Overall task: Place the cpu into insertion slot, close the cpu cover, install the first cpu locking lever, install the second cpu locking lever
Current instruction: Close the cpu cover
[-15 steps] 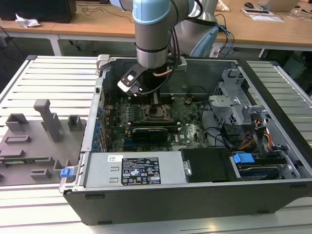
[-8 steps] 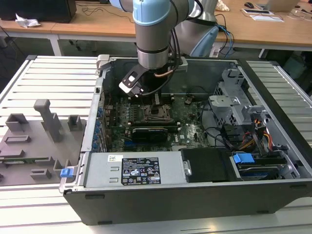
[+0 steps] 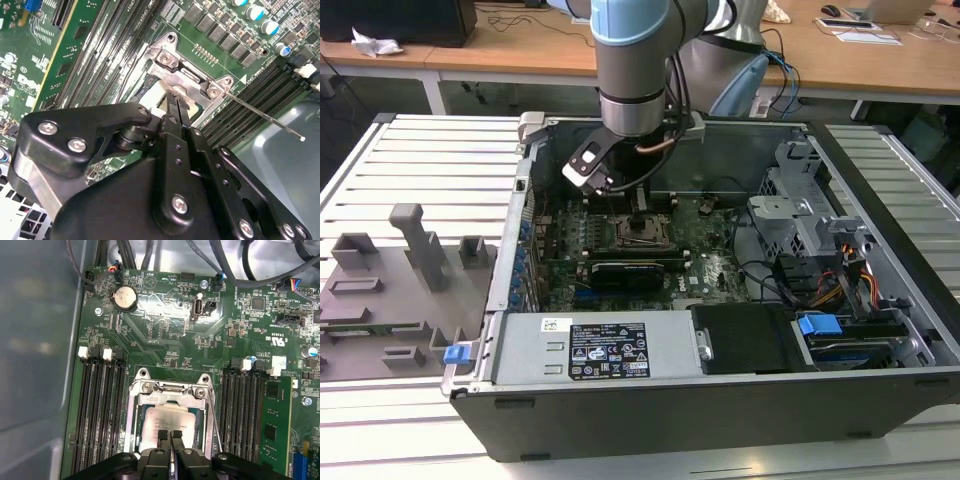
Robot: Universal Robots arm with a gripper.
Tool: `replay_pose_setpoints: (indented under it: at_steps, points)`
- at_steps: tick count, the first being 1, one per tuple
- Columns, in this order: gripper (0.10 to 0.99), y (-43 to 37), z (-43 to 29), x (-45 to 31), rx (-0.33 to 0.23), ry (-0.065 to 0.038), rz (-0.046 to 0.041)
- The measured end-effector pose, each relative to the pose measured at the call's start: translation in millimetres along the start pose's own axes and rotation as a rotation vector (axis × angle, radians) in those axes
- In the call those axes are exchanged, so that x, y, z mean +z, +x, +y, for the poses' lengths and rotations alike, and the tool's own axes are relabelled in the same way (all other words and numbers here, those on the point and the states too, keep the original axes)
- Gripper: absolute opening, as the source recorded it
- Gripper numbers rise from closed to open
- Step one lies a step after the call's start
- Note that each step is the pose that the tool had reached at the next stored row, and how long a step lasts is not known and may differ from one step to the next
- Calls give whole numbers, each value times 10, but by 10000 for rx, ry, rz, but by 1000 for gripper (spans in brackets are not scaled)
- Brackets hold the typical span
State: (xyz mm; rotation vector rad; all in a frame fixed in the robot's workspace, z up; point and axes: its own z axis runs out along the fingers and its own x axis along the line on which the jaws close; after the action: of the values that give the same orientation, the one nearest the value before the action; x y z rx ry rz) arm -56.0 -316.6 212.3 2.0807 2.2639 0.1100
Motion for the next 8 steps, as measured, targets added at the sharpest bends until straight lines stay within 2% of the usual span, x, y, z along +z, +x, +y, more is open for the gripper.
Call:
replay_pose_setpoints:
  at_steps: [3, 4, 5, 6, 8]
  points:
    - [157, 1, 2, -24, 1, 32, 5]
    - [157, 1, 5, -24, 3, 98, 13]
    - [157, -3, 52, -21, 5, 405, 40]
    - [157, -7, 92, -17, 5, 459, 45]
    - [157, -9, 107, -16, 5, 466, 46]
